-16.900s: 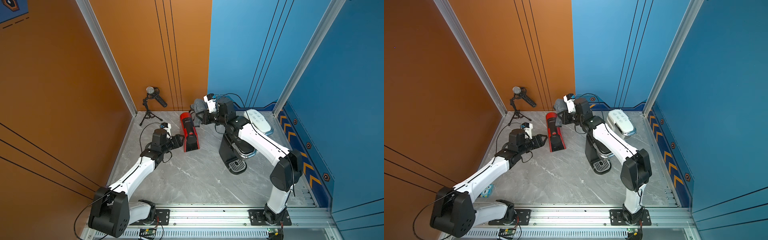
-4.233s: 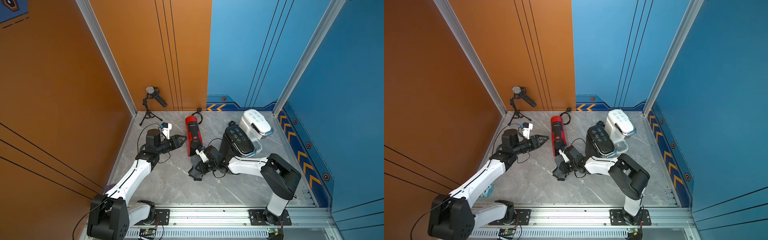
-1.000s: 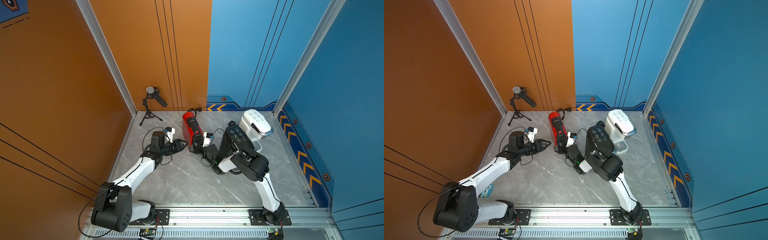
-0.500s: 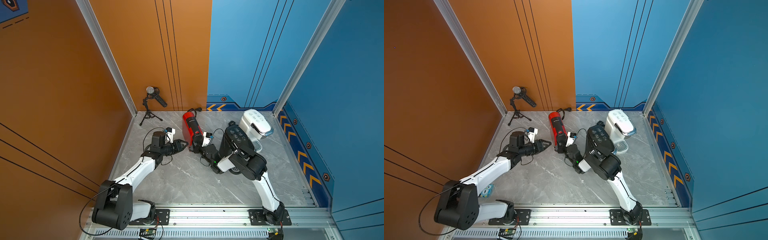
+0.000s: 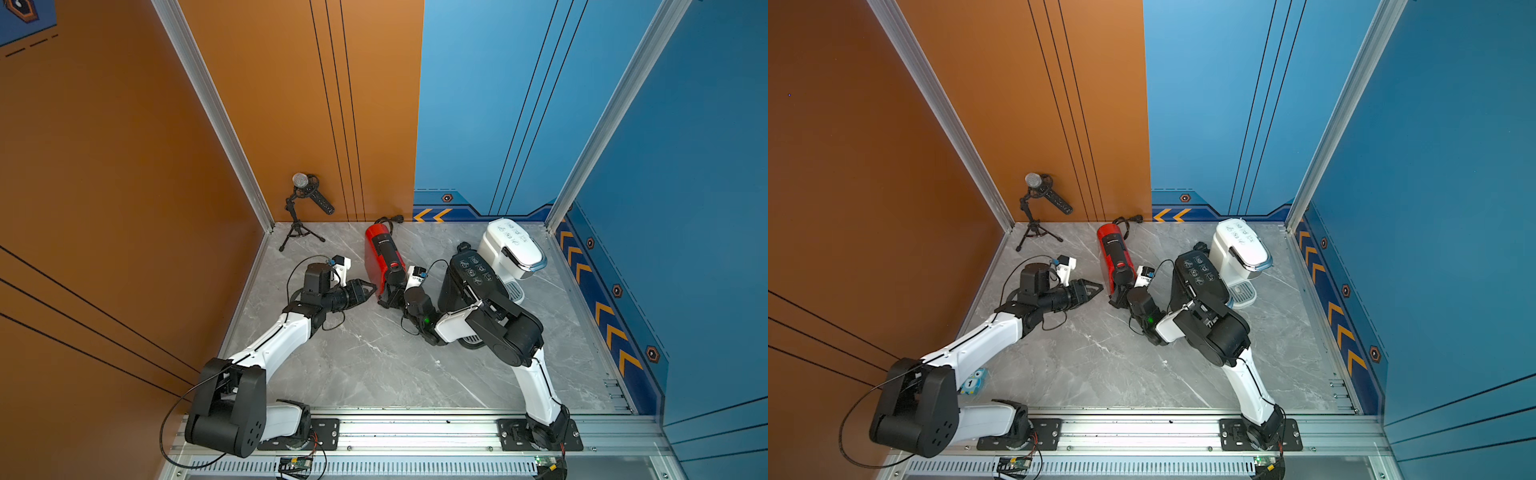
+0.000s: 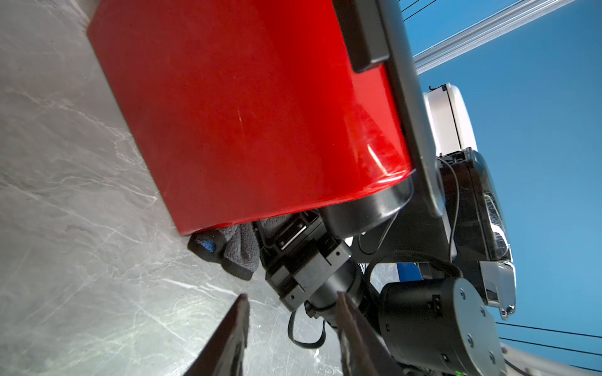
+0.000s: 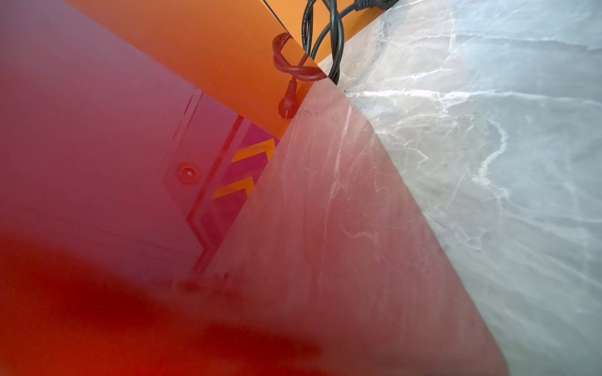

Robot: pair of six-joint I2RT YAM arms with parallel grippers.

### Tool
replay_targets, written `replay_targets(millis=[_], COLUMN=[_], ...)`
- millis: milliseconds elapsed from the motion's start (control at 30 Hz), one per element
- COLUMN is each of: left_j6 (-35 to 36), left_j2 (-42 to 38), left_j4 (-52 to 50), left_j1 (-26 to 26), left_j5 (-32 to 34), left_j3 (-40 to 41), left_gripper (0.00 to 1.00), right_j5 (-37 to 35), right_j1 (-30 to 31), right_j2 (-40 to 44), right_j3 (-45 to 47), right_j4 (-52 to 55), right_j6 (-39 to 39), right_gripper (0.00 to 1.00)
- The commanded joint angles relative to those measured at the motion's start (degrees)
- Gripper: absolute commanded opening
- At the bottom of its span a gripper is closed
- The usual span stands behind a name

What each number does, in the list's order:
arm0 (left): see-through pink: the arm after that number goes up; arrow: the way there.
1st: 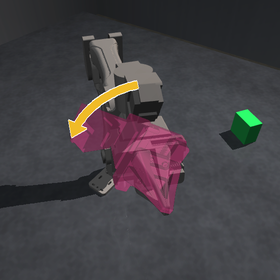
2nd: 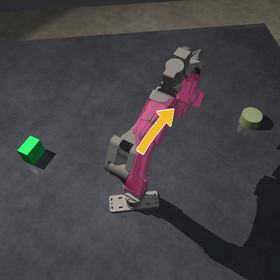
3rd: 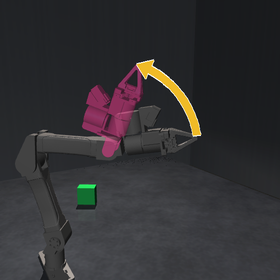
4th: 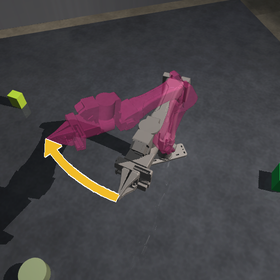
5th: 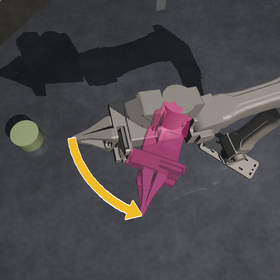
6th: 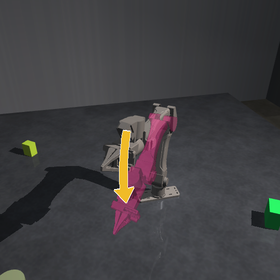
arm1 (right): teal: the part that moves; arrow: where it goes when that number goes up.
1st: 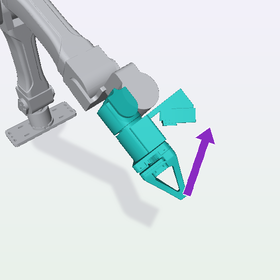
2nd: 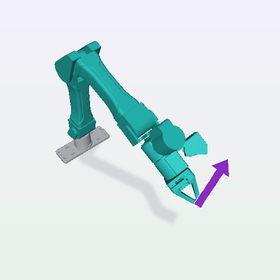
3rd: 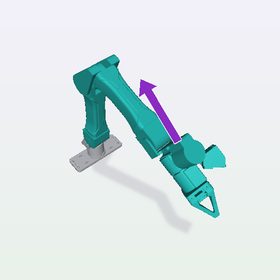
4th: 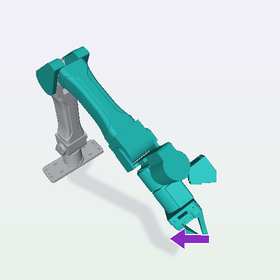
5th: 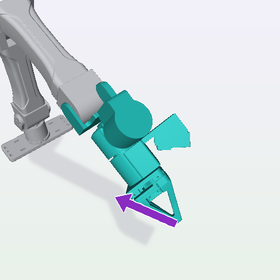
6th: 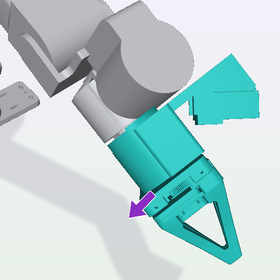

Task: Wipe the surface of a coffee machine
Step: Wipe the dirt from the surface of the coffee machine.

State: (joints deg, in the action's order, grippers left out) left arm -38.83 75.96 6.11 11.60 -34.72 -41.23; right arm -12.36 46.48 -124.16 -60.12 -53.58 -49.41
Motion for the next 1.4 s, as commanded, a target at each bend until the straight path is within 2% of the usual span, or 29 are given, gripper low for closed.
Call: replay_targets(millis=[0,200,300,400,567,733,867,1067,1367], left_j6=[0.9,0.9,0.9,0.9,0.9,1.2,1.3,1.4,1.3], left_j2=[0.6,0.4,0.8,0.9,0.8,0.4,0.3,0.4,-0.4], left_j4=[-0.1,-0.1,-0.1,-0.1,0.0,-0.1,-0.1,-0.1,-0.1], left_j1=[0.1,0.1,0.1,0.1,0.1,-0.1,-0.1,-0.3,-0.4], left_j5=[-0.4,-0.4,-0.4,-0.5,-0.6,-0.3,-0.3,0.0,1.1], left_j3=[-0.8,-0.7,-0.6,-0.9,-0.8,0.2,0.6,0.4,0.8], left_gripper=[0.45,0.45,0.45,0.45,0.45,0.45,0.45,0.45,0.45], right_j5=[0.9,6.3,7.0,5.9,-0.8,-4.2,-7.9,-6.8,-5.5], right_j1=[-2.1,-2.3,-2.3,-2.3,-2.5,-2.8,-2.4,-2.4,-0.3], right_j2=[1.9,3.1,2.4,0.8,-1.6,-1.6,2.5,8.9,20.3], right_j3=[2.0,3.0,2.7,1.5,-4.7,-4.0,-2.3,4.8,14.0], right_j4=[-11.2,-21.5,-22.5,-19.6,4.4,12.0,20.0,20.0,19.2], right_j6=[0.7,1.0,1.0,0.9,-0.1,-1.4,-1.4,-4.1,-4.4], right_gripper=[0.0,0.0,0.0,0.0,0.0,0.0,0.0,0.0,0.0])
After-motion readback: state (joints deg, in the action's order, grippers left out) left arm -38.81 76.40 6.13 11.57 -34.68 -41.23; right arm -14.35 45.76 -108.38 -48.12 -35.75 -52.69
